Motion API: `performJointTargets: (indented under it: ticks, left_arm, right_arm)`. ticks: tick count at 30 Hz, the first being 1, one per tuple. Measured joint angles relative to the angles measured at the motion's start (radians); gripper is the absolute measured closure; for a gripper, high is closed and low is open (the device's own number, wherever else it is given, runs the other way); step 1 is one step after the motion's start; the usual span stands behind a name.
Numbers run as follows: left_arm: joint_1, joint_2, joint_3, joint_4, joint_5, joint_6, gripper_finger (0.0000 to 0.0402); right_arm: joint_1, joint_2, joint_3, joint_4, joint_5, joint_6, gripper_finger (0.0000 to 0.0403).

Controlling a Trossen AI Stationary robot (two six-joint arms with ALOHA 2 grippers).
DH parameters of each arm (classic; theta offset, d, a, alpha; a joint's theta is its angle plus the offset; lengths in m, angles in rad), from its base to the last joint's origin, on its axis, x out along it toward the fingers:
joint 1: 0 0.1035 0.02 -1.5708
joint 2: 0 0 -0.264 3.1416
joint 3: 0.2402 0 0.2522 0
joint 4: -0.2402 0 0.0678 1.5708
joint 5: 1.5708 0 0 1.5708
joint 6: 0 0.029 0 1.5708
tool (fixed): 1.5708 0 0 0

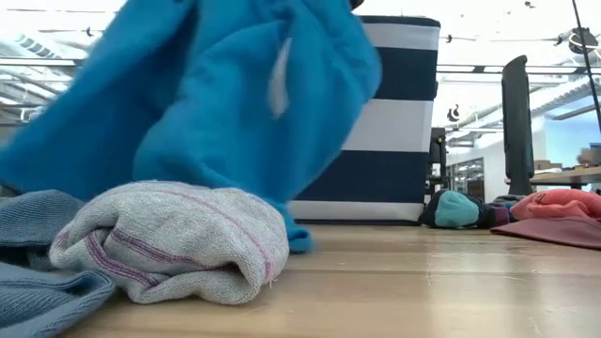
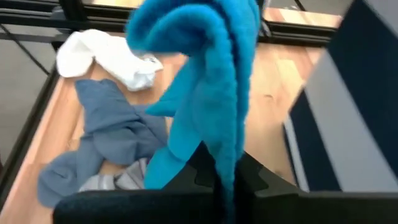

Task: Sort clothes
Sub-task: Put the blue short into the laundry organizer

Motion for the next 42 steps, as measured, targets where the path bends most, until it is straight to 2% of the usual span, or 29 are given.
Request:
performJointTargets:
  ticks: [11, 22, 27, 34, 37, 42]
  left_arm:
    - [0.0, 0.0, 0.0, -0.034, 0.0, -0.014, 0.0201]
    - [0.001, 0.0, 0.0, -0.034, 0.002, -0.038, 0.0201]
    - [0.002, 0.0, 0.0, -0.033, 0.003, -0.038, 0.0201]
    - [0.002, -0.001, 0.0, -0.032, 0.003, -0.038, 0.0201]
    - [0.002, -0.001, 0.0, -0.032, 0.003, -0.038, 0.0201]
    - [0.002, -0.001, 0.0, -0.033, 0.004, -0.038, 0.0201]
  right_arm:
    - [0.061, -0.09, 0.0, -0.158, 0.143, 0.07, 0.0401]
    - [0.138, -0.165, 0.0, -0.146, 0.312, 0.048, 0.0402]
    - [0.155, -0.199, 0.0, 0.035, 0.419, -0.146, 0.0402]
    - [0.093, -0.244, 0.0, 0.544, 0.42, -0.667, 0.0402]
    - [0.026, -0.262, 0.0, 0.727, 0.361, -0.809, 0.0403]
    - [-0.142, -0.287, 0.0, 0.837, 0.199, -0.806, 0.0403]
